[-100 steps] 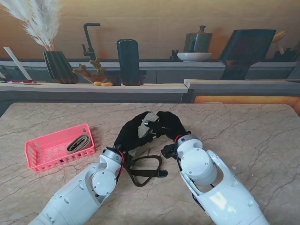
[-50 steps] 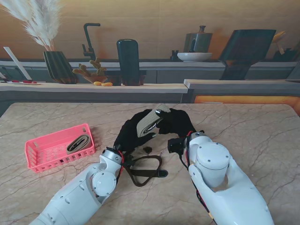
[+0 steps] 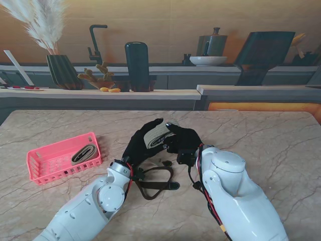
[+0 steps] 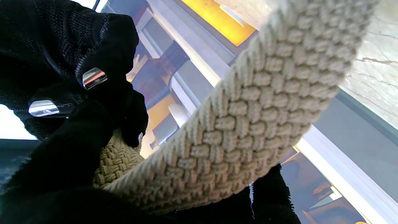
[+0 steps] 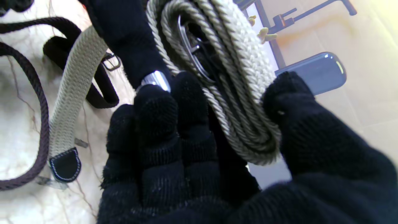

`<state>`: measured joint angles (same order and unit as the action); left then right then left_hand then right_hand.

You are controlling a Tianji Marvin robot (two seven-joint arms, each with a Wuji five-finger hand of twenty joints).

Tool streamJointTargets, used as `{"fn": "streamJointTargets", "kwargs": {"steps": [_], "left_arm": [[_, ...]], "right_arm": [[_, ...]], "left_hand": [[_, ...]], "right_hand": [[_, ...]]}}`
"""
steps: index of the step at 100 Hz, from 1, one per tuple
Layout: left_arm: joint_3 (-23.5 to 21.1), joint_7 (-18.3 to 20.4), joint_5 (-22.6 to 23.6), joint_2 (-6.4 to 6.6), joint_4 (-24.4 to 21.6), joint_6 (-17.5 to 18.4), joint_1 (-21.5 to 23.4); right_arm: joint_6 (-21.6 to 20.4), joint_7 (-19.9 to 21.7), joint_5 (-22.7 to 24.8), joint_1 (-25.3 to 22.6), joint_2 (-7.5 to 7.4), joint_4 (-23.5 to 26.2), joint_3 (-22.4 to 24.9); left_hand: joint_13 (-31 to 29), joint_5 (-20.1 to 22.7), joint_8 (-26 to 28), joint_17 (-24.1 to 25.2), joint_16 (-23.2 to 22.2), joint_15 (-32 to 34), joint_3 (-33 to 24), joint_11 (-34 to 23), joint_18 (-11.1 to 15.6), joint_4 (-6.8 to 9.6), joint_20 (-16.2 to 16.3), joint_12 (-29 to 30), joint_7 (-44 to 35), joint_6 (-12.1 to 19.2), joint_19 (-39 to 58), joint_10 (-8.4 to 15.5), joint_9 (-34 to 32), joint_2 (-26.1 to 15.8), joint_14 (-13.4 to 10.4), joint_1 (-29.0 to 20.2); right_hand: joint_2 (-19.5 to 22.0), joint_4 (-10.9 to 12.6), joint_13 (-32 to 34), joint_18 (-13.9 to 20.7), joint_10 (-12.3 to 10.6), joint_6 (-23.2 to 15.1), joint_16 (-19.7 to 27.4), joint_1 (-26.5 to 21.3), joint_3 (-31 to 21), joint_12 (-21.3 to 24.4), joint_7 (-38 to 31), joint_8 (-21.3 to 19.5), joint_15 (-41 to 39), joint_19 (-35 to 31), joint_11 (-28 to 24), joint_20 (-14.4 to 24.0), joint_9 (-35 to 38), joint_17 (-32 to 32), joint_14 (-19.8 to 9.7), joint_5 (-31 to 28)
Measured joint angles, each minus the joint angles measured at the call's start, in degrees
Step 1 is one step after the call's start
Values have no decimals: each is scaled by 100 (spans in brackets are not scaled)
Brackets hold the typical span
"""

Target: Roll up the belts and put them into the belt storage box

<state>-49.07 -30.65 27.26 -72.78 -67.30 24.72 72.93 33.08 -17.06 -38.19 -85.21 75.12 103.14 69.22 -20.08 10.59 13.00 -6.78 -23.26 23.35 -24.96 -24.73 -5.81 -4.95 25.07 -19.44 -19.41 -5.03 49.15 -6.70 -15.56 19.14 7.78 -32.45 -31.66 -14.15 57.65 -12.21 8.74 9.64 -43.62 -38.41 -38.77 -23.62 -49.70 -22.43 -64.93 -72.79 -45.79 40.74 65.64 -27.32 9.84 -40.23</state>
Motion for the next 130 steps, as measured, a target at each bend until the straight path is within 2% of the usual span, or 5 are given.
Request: {"fn": "streamJointTargets", "kwargs": {"steps": [27,68,86,104,130], "left_arm": [[-8,-42,-104,-23,27,25,60],[-83,-117,-4,-20,-24,36,167],[-83,-109,72,-15,-40,49,155],[-91,-145,79,-22,-31,186,108],[-102,-201,72,-31,-67,197,98]], "right_arm": [[250,-86,-339,124,84,-195,45],[448,58,-486,292,127,-488,22],[437,370,-200,246,90,-469,90],[651,478,-191,262,64,-529,110],[876,819,-521,493,57,-1036,-38]], "left_hand": [[0,-9,203,47,130,171,2268,0,138,-27,-2,1,-396,428,-3,390,-4,-868,-117,-1510],[0,-130,574,48,130,213,2656,0,146,-44,-2,1,-1186,499,-3,445,-7,-879,-123,-2115],[0,-164,628,48,130,224,2762,0,145,-64,-2,1,-1248,499,-3,445,-7,-872,-123,-1798],[0,-164,475,48,130,257,2817,1,144,6,-3,48,-1090,499,-3,445,-7,-1071,-123,-925],[0,-164,275,48,130,252,2775,1,144,10,-3,48,-745,499,-3,445,-7,-1190,-123,-904]], "right_hand": [[0,-3,0,74,-283,-169,-112,0,0,-73,29,14,-344,-75,-234,10,13,-4,-98,70],[126,-6,222,170,-481,-226,-542,1,11,-406,69,-44,-1648,-776,-857,292,-49,-301,-322,185],[246,-7,222,227,-469,-226,-690,1,79,-713,69,-107,-1849,-835,-1210,359,-139,-308,-386,263],[312,-11,222,228,72,-226,-781,4,153,-791,69,-177,-1921,-851,-1288,419,-300,-308,-308,263],[377,-16,222,228,125,-168,-839,7,159,-850,69,-226,-1925,-851,-1288,422,-300,-289,-259,263]]}}
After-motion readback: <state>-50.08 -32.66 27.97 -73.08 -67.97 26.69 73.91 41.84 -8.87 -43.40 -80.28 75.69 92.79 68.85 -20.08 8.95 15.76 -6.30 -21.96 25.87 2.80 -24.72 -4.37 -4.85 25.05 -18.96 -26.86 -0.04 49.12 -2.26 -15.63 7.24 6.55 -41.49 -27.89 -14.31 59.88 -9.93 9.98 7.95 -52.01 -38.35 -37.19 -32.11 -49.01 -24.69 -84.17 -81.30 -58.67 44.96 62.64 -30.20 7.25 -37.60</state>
